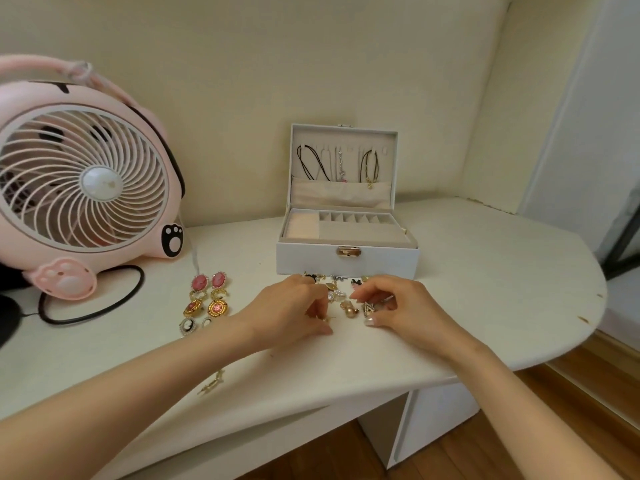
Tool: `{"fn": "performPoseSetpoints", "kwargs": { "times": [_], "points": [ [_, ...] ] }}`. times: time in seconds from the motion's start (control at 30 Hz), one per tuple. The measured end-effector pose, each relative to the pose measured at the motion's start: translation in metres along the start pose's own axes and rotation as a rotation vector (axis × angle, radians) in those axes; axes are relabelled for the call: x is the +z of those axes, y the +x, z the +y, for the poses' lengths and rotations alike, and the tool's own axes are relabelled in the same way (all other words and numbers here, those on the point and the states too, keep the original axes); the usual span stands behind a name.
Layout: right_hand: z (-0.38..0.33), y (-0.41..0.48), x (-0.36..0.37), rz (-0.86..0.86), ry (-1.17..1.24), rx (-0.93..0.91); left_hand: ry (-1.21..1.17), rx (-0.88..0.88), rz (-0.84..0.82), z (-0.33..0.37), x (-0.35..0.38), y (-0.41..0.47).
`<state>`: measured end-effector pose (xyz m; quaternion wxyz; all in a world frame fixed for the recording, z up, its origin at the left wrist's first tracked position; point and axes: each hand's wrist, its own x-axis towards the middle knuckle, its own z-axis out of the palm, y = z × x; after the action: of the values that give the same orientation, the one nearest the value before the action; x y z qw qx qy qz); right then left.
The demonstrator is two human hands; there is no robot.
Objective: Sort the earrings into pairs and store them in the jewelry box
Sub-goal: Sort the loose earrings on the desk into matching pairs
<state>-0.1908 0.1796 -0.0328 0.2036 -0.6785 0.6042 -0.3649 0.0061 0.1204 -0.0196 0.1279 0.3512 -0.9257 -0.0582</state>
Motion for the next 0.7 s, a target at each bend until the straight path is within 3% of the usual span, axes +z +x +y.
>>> {"fn": "performPoseSetpoints", "kwargs": {
  "times": [0.13,0.4,0.7],
  "points": [
    [-0.001,-0.005,-0.005,-0.029,0.015,0.014,-0.029,-0.017,-0.005,0.004,0.000,0.001],
    [-0.001,-0.007,-0.006,0.075,-0.037,0.022,-0.066,0.041,0.150,0.027,0.000,0.018],
    [0.007,-0.011,-0.005,0.125,-0.082,0.070,-0.018,0.016,0.001,0.035,0.011,0.045]
  ]
}}
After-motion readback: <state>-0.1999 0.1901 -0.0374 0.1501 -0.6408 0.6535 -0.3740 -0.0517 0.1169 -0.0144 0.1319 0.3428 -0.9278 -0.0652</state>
